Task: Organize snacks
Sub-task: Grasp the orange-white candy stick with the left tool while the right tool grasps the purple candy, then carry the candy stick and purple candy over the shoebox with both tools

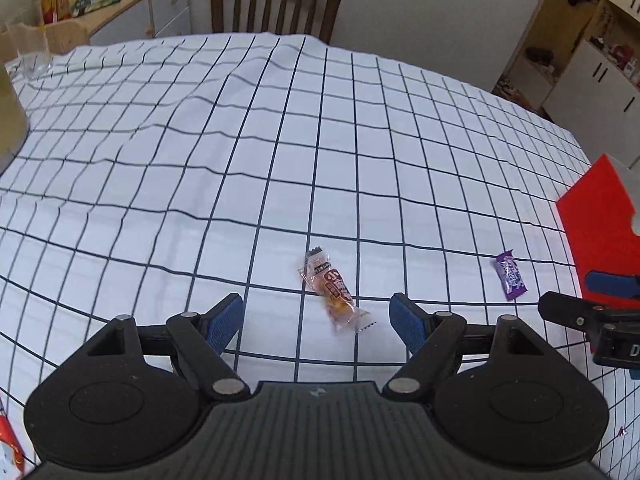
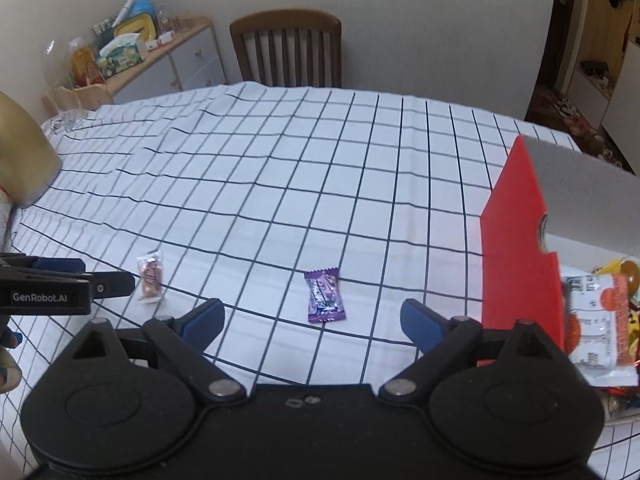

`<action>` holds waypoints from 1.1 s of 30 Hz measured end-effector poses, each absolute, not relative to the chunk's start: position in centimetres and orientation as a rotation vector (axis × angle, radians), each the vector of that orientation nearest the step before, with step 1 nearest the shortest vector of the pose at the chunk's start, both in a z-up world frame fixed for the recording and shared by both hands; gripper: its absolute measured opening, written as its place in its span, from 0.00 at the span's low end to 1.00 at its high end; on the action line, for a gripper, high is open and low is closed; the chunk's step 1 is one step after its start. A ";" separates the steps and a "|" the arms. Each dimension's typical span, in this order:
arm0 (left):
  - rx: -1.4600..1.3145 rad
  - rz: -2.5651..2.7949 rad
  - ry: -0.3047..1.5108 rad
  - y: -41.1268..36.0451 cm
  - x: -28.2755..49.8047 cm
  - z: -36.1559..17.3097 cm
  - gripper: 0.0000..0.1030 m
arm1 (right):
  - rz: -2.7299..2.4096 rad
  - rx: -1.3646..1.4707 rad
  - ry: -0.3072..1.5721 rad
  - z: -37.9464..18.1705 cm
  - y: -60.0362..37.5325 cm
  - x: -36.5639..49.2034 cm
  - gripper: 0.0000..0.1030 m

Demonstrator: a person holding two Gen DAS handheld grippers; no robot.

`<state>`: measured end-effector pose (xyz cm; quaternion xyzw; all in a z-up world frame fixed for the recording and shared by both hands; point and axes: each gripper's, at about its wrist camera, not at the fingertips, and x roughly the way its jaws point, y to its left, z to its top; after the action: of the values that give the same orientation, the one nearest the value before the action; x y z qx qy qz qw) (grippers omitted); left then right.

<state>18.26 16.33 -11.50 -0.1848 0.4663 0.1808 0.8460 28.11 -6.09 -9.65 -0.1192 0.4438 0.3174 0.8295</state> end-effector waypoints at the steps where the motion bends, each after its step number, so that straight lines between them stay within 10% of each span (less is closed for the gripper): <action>1: -0.397 0.386 0.986 16.4 18.4 -11.8 0.77 | 0.670 -0.259 0.948 -10.0 -6.0 28.3 0.85; 33: -0.357 0.468 1.021 15.7 20.1 -13.1 0.15 | 0.672 -0.424 0.936 -14.4 -2.2 30.2 0.19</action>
<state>20.08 15.74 -13.08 -0.1685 0.4814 0.2205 0.8314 30.21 -2.16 -14.44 -0.1989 0.4391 0.3154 0.8174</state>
